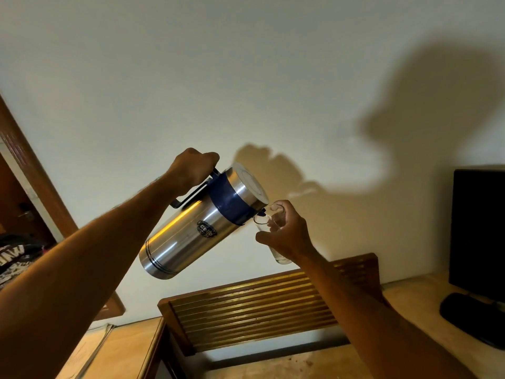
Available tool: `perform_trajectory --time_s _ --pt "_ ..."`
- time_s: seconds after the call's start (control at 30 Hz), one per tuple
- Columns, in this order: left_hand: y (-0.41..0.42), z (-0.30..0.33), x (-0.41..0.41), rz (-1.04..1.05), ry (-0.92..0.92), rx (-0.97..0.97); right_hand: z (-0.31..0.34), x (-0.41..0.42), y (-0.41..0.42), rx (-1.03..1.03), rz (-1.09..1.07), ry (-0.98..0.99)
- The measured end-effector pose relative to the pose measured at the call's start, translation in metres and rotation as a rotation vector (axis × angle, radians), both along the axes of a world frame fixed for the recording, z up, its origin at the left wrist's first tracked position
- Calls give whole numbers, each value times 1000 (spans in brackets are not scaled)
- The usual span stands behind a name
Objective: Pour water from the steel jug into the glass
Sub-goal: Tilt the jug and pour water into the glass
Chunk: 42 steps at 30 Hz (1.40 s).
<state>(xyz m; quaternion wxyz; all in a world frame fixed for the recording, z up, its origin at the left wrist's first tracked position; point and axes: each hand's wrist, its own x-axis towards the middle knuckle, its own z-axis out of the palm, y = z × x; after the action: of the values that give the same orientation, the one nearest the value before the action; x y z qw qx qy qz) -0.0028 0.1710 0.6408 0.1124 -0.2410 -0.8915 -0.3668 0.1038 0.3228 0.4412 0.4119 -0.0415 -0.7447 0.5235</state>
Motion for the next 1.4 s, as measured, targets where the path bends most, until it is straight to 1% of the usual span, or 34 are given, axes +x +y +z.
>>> perform_trajectory --time_s 0.27,0.57,0.73,1.0,1.13,1.4 --pt "4 -2 -4 -12 31 -64 -15 -3 3 44 -7 5" --pt "11 -4 -8 -51 92 -191 -28 -3 2 30 -18 6" --pt "17 -4 -4 -32 153 -279 -30 -2 3 32 -26 1" --pt "20 1 0 -50 194 -315 -30 -1 -2 22 -1 -34" --pt "21 4 3 -53 218 -353 -32 2 0 34 -23 -30" --pt "24 11 7 -60 255 -368 -36 1 3 38 -39 -30"
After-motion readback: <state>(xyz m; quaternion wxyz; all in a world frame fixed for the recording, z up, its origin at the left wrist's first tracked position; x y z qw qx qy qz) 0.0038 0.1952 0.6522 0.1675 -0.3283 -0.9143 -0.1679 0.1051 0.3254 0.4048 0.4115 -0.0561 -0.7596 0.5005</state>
